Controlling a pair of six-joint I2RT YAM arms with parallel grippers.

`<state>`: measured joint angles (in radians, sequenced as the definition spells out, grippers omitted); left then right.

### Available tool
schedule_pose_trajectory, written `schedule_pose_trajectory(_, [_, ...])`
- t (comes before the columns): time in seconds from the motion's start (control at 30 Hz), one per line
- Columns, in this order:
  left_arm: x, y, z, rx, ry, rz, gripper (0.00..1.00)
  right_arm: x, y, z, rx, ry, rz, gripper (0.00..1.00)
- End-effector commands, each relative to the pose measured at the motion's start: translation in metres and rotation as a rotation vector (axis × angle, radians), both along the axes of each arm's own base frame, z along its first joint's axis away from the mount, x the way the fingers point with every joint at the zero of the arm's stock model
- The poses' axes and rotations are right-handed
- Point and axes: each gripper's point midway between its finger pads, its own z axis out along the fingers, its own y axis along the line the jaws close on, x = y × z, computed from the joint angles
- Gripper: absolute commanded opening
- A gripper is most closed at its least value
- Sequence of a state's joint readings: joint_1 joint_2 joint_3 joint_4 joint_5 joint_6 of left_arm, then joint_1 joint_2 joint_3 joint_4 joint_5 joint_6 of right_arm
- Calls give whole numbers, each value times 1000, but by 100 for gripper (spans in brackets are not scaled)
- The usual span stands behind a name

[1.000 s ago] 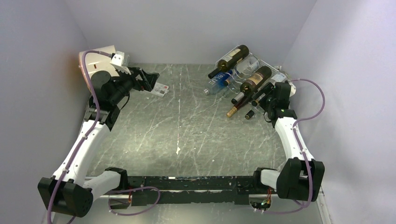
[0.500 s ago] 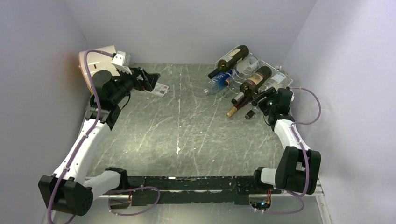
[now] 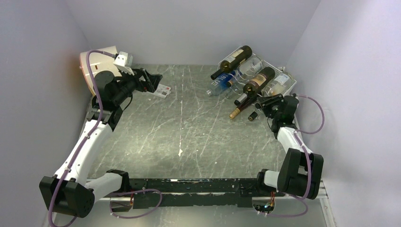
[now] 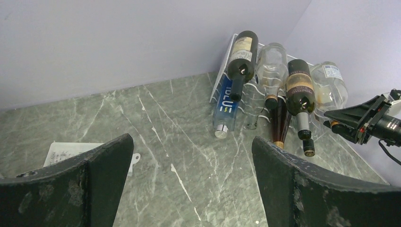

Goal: Take the wine bottle off the wine rack

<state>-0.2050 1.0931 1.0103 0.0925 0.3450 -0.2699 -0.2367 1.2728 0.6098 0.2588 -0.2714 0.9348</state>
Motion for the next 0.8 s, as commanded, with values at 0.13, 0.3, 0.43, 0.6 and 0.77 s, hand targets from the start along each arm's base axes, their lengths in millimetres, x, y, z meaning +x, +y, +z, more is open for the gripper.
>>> schedule_pose_trajectory(0.13, [-2, -6, 13, -16, -31, -29, 99, -3, -2, 66, -4, -244, 3, 20])
schedule_pose_trajectory(0.3, [-2, -6, 13, -17, -32, -24, 99, -9, 2, 96, -9, -348, 26, 0])
schedule_pose_trajectory(0.43, [-3, -6, 14, -17, -34, -24, 99, -14, 2, 113, -27, -398, 31, 0])
schedule_pose_trajectory(0.6, [-3, -7, 14, -16, -34, -28, 99, -20, 2, 128, -19, -449, 21, 0])
schedule_pose_trajectory(0.77, [-3, -8, 13, -15, -31, -30, 99, -21, 0, 131, -1, -446, 2, 0])
